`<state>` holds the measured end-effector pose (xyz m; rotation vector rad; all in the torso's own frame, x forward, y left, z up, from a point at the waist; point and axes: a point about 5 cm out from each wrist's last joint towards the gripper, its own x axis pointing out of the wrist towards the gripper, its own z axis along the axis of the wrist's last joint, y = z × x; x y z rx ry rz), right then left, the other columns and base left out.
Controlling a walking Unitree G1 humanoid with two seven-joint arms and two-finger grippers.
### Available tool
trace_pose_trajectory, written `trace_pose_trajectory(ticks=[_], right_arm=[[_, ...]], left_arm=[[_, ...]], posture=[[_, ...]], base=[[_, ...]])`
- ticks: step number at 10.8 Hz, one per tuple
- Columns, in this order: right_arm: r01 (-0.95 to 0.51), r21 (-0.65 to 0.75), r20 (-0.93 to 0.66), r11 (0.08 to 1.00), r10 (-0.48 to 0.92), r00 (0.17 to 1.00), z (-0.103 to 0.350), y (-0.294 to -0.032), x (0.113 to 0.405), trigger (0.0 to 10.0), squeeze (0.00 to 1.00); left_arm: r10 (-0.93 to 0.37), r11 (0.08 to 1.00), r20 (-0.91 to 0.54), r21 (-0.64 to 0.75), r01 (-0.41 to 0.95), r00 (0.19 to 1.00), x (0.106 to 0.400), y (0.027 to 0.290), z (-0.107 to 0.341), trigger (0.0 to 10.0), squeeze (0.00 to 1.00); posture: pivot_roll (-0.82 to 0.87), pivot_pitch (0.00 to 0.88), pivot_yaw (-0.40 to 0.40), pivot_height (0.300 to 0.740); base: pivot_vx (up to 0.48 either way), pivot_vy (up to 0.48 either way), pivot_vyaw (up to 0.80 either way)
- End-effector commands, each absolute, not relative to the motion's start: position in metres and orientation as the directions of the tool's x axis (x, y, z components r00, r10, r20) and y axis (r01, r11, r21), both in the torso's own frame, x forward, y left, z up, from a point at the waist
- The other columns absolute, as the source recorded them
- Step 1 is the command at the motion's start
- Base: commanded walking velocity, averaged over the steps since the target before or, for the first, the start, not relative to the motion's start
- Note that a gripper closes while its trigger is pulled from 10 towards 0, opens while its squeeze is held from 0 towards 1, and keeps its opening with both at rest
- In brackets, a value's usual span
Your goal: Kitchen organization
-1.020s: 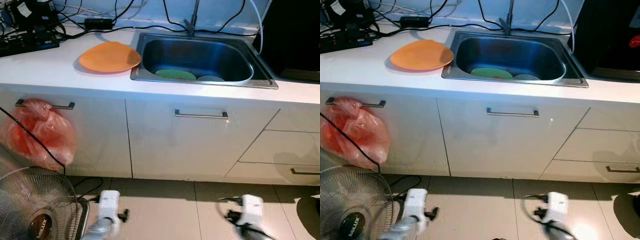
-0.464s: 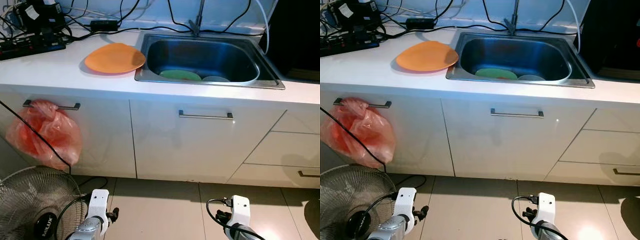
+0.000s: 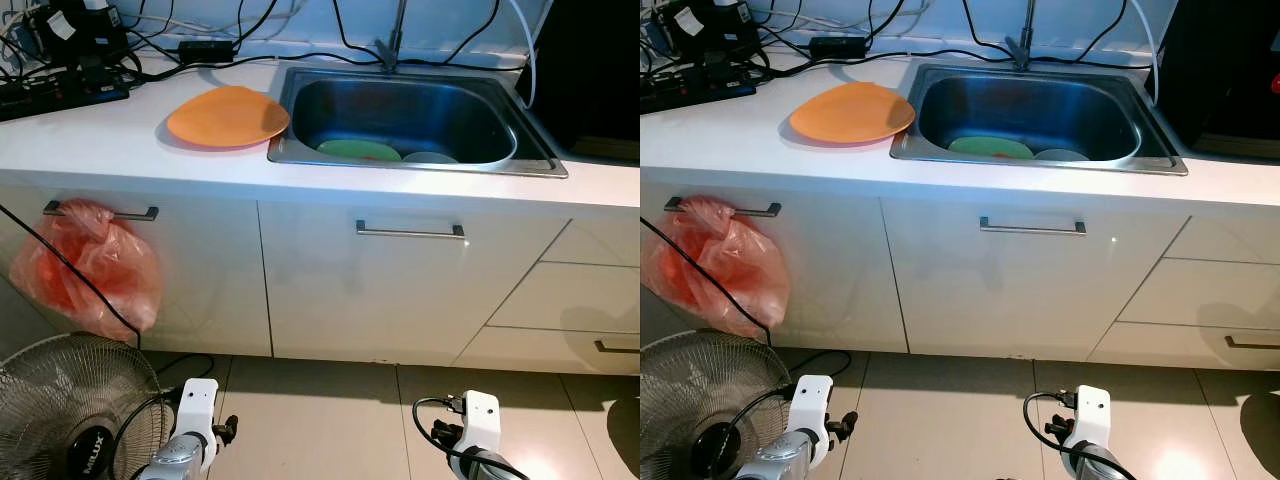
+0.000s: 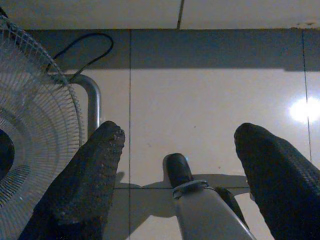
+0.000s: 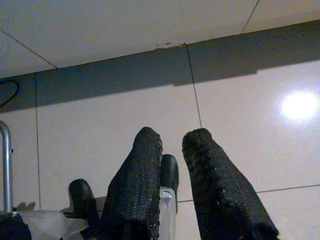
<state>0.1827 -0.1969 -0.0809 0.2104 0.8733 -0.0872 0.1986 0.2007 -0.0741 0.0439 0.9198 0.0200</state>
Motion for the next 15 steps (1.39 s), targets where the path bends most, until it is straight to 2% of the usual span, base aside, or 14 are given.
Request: trace_pose_trajectory(ticks=[1,3,4,6,8,10,12,14,15], right_arm=[[0.164,0.142,-0.775,0.976,0.007,0.632,-0.082,-0.198,0.181,10.0,0.0],[0.155,0.142,-0.777,0.978,0.013,0.63,-0.082,-0.197,0.182,10.0,0.0],[0.131,0.146,-0.781,0.981,0.033,0.624,-0.086,-0.199,0.171,10.0,0.0],[0.112,0.146,-0.785,0.983,0.046,0.618,-0.086,-0.196,0.171,10.0,0.0],[0.126,0.117,-0.783,0.985,0.013,0.622,-0.083,-0.209,0.172,10.0,0.0],[0.083,0.108,-0.777,0.991,0.032,0.629,-0.081,-0.215,0.174,10.0,0.0],[0.073,0.108,-0.745,0.991,0.033,0.666,-0.078,-0.216,0.177,10.0,0.0],[0.088,0.134,-0.673,0.987,0.026,0.739,-0.072,-0.215,0.182,10.0,0.0],[0.077,0.142,-0.661,0.987,0.036,0.749,-0.071,-0.213,0.184,10.0,0.0]], left_arm=[[0.034,0.999,-0.801,0.048,0.007,0.598,0.196,0.2,-0.076,10.0,0.0],[0.039,0.999,-0.8,0.049,-0.001,0.599,0.195,0.202,-0.076,10.0,0.0],[0.009,0.997,-0.814,0.054,0.06,0.581,0.185,0.2,-0.081,10.0,0.0],[0.016,0.998,-0.809,0.05,0.041,0.588,0.184,0.202,-0.08,10.0,0.0],[-0.004,0.997,-0.813,0.042,0.066,0.583,0.187,0.19,-0.081,10.0,0.0],[0.001,0.999,-0.805,0.022,0.028,0.593,0.188,0.183,-0.082,10.0,0.0],[0.011,0.999,-0.767,0.031,0.02,0.642,0.191,0.182,-0.079,10.0,0.0],[0.055,0.998,-0.697,0.061,-0.016,0.715,0.195,0.186,-0.073,10.0,0.0],[0.066,0.998,-0.689,0.051,-0.043,0.722,0.195,0.187,-0.073,10.0,0.0]], posture=[[0.03,0.0,-0.019,0.74],[0.03,0.0,-0.019,0.74],[0.01,0.046,-0.016,0.74],[0.04,0.042,-0.017,0.74],[0.02,0.049,-0.034,0.74],[0.02,0.046,-0.055,0.74],[0.03,0.043,-0.047,0.74],[0.04,0.027,-0.039,0.74],[0.03,0.002,-0.036,0.74]], base=[[0.0,0.0,0.0],[0.0,0.0,0.0],[0.0,0.0,0.0],[0.0,0.0,0.0],[0.0,0.0,0.0],[0.0,0.0,0.0],[0.0,0.0,0.0],[0.0,0.0,0.0],[0.0,0.0,0.0]])
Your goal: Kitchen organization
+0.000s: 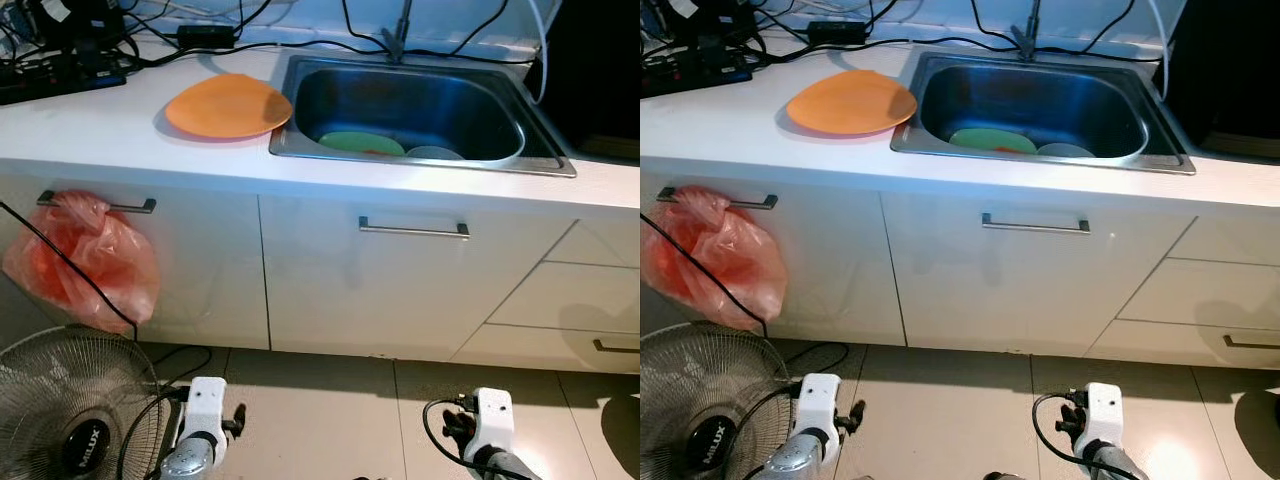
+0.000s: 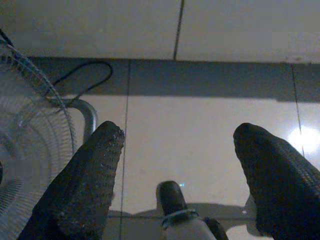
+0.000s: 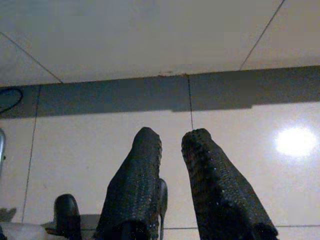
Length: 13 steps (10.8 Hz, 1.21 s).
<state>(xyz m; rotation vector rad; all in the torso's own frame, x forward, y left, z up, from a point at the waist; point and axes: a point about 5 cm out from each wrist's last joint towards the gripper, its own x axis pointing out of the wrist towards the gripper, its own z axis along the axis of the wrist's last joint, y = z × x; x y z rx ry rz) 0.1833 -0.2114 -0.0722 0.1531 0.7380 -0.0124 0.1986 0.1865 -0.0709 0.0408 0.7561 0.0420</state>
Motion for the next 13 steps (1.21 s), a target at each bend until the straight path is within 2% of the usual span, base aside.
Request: trace_pose_trajectory(ticks=[1,4,5,6,7,8,9,10,12,13], right_arm=[[0.078,0.135,-0.666,0.988,0.032,0.745,-0.072,-0.213,0.184,10.0,0.0],[0.073,0.151,-0.648,0.986,0.042,0.76,-0.071,-0.209,0.185,10.0,0.0],[0.061,0.165,-0.615,0.984,0.054,0.787,-0.065,-0.204,0.197,10.0,0.0],[0.014,0.183,-0.496,0.983,0.08,0.865,-0.034,-0.182,0.251,10.0,0.0],[-0.015,0.185,-0.414,0.983,0.092,0.906,-0.015,-0.174,0.275,10.0,0.0],[-0.033,0.183,-0.377,0.982,0.102,0.921,-0.008,-0.172,0.281,10.0,0.0],[-0.077,0.185,-0.263,0.98,0.125,0.957,0.014,-0.166,0.3,10.0,0.0],[-0.092,0.19,-0.191,0.977,0.129,0.973,0.029,-0.163,0.311,10.0,0.0],[-0.113,0.18,-0.112,0.977,0.135,0.984,0.047,-0.159,0.323,10.0,0.0],[-0.129,0.157,-0.012,0.979,0.133,0.991,0.067,-0.158,0.334,10.0,0.0]], left_arm=[[0.058,0.998,-0.684,0.051,-0.032,0.728,0.202,0.183,-0.07,10.0,0.0],[0.052,0.998,-0.623,0.056,-0.023,0.781,0.228,0.172,-0.055,10.0,0.0],[0.075,0.997,-0.581,0.07,-0.042,0.81,0.235,0.174,-0.049,10.0,0.0],[0.132,0.99,-0.471,0.108,-0.091,0.872,0.253,0.179,-0.031,10.0,0.0],[0.135,0.987,-0.386,0.129,-0.091,0.913,0.266,0.18,-0.017,10.0,0.0],[0.123,0.987,-0.339,0.137,-0.081,0.933,0.273,0.179,-0.009,10.0,0.0],[0.098,0.989,-0.202,0.13,-0.072,0.975,0.293,0.175,0.017,10.0,0.0],[0.08,0.991,-0.126,0.121,-0.065,0.989,0.304,0.171,0.033,10.0,0.0],[0.05,0.992,-0.018,0.113,-0.048,0.999,0.319,0.164,0.057,10.0,0.0],[0.046,0.994,0.078,0.092,-0.053,0.996,0.327,0.161,0.077,10.0,0.0]], posture=[[0.04,0.0,-0.036,0.74],[0.03,0.0,-0.03,0.74],[0.04,0.004,-0.033,0.74],[0.05,0.012,-0.042,0.74],[0.05,0.015,-0.044,0.74],[0.05,0.017,-0.044,0.74],[0.05,0.023,-0.047,0.74],[0.05,0.025,-0.048,0.74],[0.05,0.035,-0.051,0.74],[0.06,0.041,-0.051,0.74]], base=[[0.0,0.0,0.0],[0.0,0.0,0.0],[0.0,0.0,0.0],[0.0,0.0,0.0],[0.0,0.0,0.0],[0.0,0.0,0.0],[0.0,0.0,0.0],[0.0,0.0,0.0],[0.0,0.0,0.0],[0.0,0.0,0.0]])
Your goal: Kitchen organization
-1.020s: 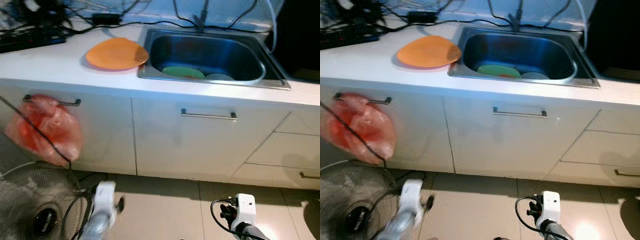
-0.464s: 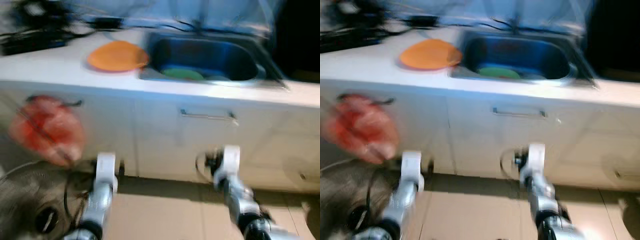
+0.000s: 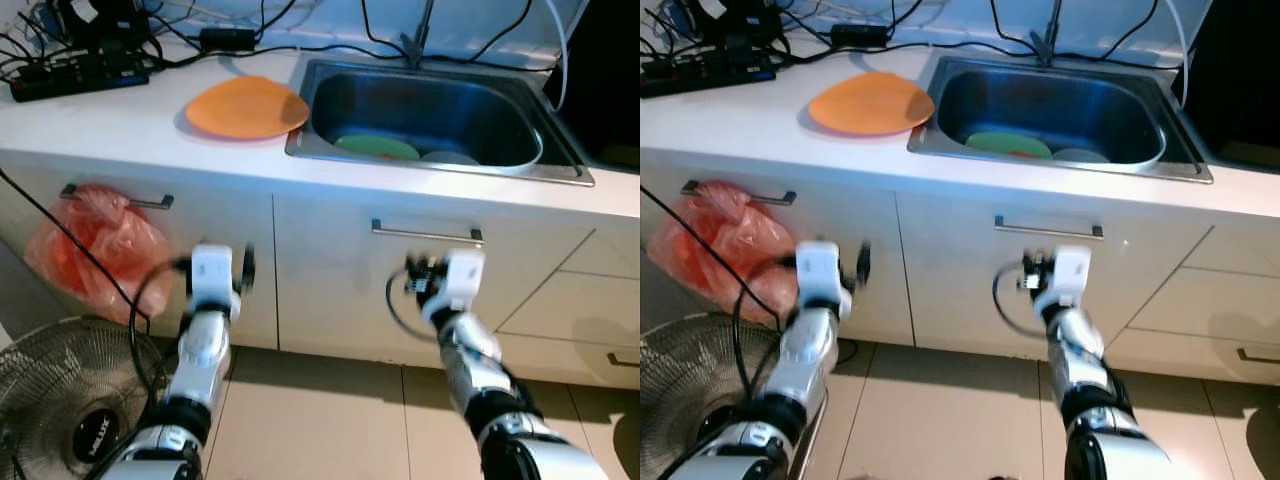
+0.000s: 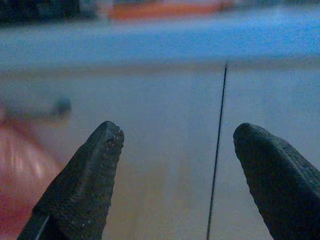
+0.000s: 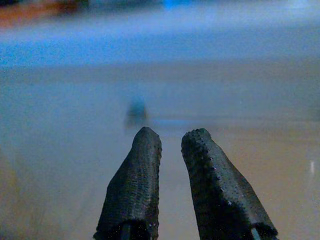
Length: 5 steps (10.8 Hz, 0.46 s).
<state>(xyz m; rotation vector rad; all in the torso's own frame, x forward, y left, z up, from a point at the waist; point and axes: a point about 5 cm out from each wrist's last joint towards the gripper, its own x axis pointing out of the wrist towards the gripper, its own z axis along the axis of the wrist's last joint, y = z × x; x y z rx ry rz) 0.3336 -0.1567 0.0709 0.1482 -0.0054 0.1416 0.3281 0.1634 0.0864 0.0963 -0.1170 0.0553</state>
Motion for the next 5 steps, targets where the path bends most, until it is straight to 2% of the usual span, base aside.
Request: trace_pose_trajectory(ticks=[1,4,5], right_arm=[[-0.152,0.123,0.163,0.981,0.131,0.978,0.103,-0.157,0.346,10.0,0.0],[-0.166,0.113,0.423,0.98,0.104,0.9,0.171,-0.153,0.356,10.0,0.0],[-0.192,0.105,0.465,0.976,0.122,0.877,0.186,-0.147,0.357,10.0,0.0]], left_arm=[[0.04,0.995,0.205,0.081,-0.057,0.978,0.332,0.162,0.107,10.0,0.0],[0.016,0.996,0.411,0.069,-0.049,0.911,0.339,0.157,0.167,10.0,0.0],[-0.003,0.997,0.465,0.069,-0.033,0.886,0.343,0.151,0.188,10.0,0.0]], posture=[[0.05,0.049,-0.047,0.74],[0.05,0.052,-0.044,0.74],[0.05,0.05,-0.043,0.74]], base=[[0.0,0.0,0.0],[0.0,0.0,0.0],[0.0,0.0,0.0]])
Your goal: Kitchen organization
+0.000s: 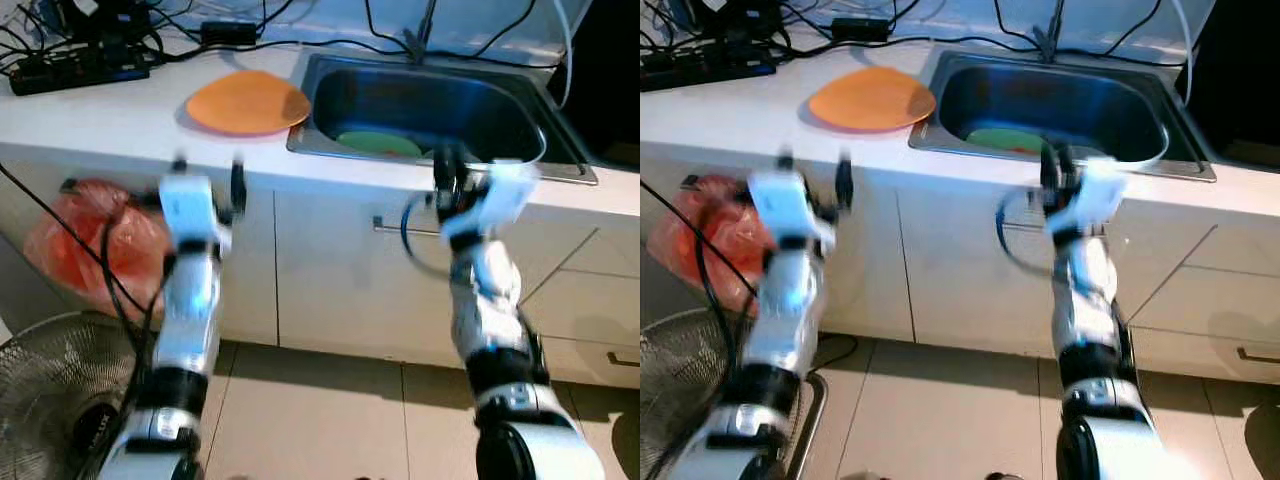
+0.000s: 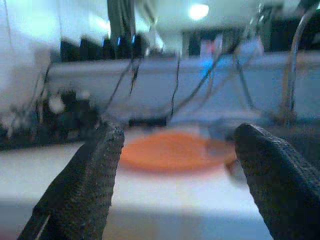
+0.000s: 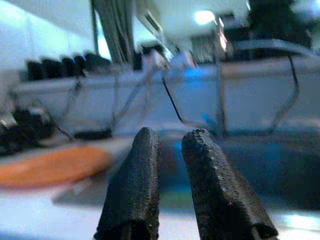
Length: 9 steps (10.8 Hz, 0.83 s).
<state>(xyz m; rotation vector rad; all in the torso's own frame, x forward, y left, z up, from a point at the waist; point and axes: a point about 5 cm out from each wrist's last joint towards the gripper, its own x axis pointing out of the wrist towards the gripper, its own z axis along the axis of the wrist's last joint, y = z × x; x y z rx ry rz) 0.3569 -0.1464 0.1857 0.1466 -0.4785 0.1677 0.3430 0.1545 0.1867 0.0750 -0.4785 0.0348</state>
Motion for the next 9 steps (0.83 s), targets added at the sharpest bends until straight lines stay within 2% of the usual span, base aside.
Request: trace_pose_trajectory(ticks=[1,3,9], right_arm=[[-0.204,0.113,0.475,0.972,0.127,0.871,0.192,-0.143,0.358,10.0,0.0],[-0.196,0.152,0.429,0.969,0.114,0.896,0.187,-0.14,0.36,10.0,0.0],[-0.21,0.147,0.398,0.967,0.137,0.907,0.184,-0.134,0.358,10.0,0.0]], left_arm=[[-0.014,0.998,0.487,0.064,-0.019,0.874,0.346,0.148,0.201,10.0,0.0],[-0.024,0.998,0.459,0.066,-0.007,0.888,0.351,0.142,0.2,10.0,0.0],[-0.042,0.998,0.441,0.06,0.018,0.897,0.351,0.136,0.204,10.0,0.0]], posture=[[0.05,0.048,-0.042,0.74],[0.05,0.048,-0.043,0.74],[0.05,0.051,-0.038,0.74]], base=[[0.0,0.0,0.0],[0.0,0.0,0.0],[0.366,0.0,0.0]])
